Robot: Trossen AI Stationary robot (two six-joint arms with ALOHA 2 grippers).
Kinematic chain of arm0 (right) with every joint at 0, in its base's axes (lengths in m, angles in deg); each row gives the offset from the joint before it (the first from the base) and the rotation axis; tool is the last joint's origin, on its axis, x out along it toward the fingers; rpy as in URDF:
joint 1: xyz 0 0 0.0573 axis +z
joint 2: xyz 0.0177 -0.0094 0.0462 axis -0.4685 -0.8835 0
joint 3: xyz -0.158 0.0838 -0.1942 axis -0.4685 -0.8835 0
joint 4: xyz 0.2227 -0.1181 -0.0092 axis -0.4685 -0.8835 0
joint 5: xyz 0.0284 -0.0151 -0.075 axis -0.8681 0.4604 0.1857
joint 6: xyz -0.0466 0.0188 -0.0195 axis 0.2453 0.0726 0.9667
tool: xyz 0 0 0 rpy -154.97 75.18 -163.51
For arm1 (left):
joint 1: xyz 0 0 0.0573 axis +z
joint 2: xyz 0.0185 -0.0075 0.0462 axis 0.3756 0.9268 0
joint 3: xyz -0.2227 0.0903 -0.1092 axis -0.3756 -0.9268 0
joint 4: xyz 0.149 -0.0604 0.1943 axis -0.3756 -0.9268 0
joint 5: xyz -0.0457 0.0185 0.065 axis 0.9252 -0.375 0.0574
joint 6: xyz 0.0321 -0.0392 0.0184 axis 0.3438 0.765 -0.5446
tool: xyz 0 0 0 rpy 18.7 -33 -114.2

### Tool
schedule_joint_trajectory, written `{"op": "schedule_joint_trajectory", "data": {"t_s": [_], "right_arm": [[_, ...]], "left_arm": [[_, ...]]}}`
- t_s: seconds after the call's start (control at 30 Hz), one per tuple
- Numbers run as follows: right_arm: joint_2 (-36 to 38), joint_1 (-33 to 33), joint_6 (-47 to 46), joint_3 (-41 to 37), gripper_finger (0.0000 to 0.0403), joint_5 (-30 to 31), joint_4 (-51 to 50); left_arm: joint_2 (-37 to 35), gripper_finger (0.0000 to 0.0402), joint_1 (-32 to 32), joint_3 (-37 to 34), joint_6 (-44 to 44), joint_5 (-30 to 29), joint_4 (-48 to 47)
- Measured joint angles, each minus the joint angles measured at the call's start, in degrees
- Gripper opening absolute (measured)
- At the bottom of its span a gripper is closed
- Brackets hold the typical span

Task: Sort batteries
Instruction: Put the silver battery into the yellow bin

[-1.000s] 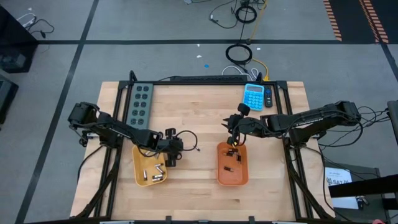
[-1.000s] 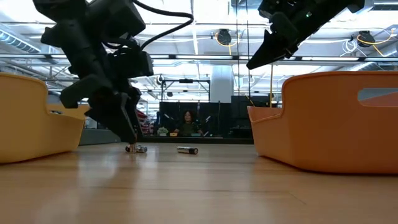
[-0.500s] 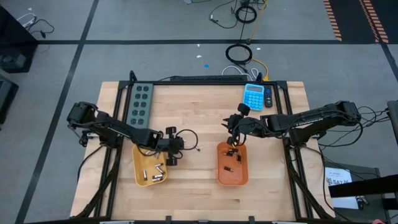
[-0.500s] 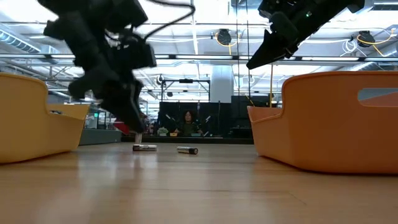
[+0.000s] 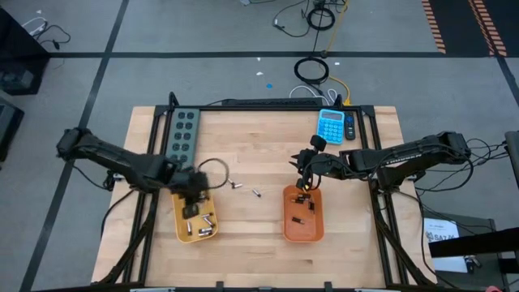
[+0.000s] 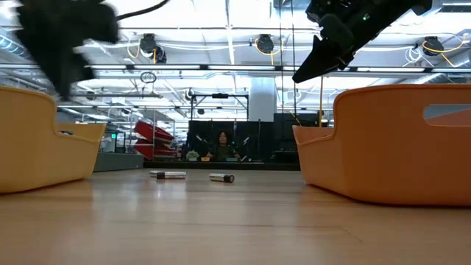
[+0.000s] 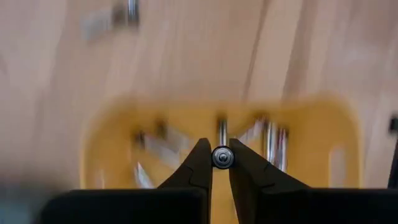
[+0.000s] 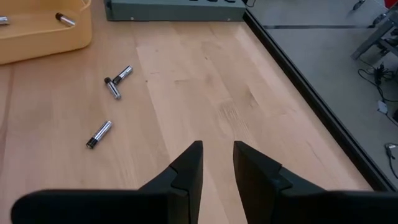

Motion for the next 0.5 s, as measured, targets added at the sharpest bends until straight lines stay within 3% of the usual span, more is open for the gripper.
{"op": "schedule_joint_trajectory", "data": {"t_s": [0.1, 0.17, 0.27, 0.4, 0.5], "right_arm": [[0.00, 0.00, -0.02, 0.00, 0.0079, -1.20, 0.11], [-0.02, 0.00, -0.10, 0.00, 0.0079, -1.30, 0.56], [-0.02, 0.00, -0.48, 0.00, 0.0079, -1.34, 1.00], [-0.02, 0.02, -1.10, 0.00, 0.0079, -2.46, 1.49], [-0.02, 0.06, -1.11, 0.00, 0.0079, -2.81, 2.28]], "left_arm": [[-3.31, 0.0033, -5.29, -4.78, 7.41, -2.09, -1.67], [-4.35, 0.0037, -8.57, -8.28, 12.46, -7.47, -0.10], [-4.23, 0.0082, -12.10, -11.82, 16.12, -12.49, 5.11], [-3.72, 0.0156, -13.60, -11.85, 16.32, -13.40, 6.89], [-3.83, 0.0181, -13.59, -9.49, 15.65, -13.39, 6.44]]}}
